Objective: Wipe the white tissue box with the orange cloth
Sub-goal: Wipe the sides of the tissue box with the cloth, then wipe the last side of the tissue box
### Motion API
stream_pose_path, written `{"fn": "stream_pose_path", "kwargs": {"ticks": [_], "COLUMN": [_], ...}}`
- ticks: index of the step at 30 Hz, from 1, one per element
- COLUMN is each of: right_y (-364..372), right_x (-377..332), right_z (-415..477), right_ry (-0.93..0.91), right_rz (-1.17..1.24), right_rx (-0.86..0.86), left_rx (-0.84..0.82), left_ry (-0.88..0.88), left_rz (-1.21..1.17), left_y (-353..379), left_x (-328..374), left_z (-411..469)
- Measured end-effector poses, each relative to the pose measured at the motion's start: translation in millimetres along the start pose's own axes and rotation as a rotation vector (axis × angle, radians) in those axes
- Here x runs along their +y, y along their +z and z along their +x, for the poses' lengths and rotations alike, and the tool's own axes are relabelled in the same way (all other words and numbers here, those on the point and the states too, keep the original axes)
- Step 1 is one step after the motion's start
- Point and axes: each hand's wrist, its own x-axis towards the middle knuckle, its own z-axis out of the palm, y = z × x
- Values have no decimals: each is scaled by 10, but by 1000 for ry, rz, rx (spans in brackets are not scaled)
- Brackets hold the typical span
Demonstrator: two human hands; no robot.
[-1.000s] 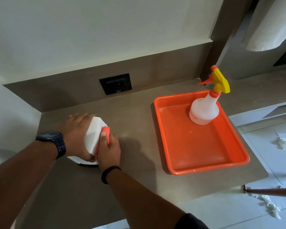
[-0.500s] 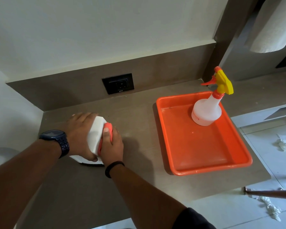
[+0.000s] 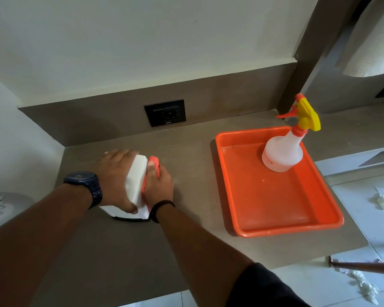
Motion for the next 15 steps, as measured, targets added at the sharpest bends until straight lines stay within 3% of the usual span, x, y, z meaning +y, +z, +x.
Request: {"fn": "stream_pose_path", "kwargs": {"ticks": [4, 9, 15], "right_y": [56, -83, -535], "right_x": [48, -90, -667], "right_z": [-48, -188, -134], "right_ry": [104, 84, -166], "right_rz": [40, 57, 105], "right_rx": [71, 36, -33], "left_rx": [-10, 14, -17], "left_ry": [-23, -74, -152], "left_rz": [-7, -62, -90], "left_y": [-20, -66, -117], "left_x": [6, 95, 196], "left_z": [-10, -1, -18]}}
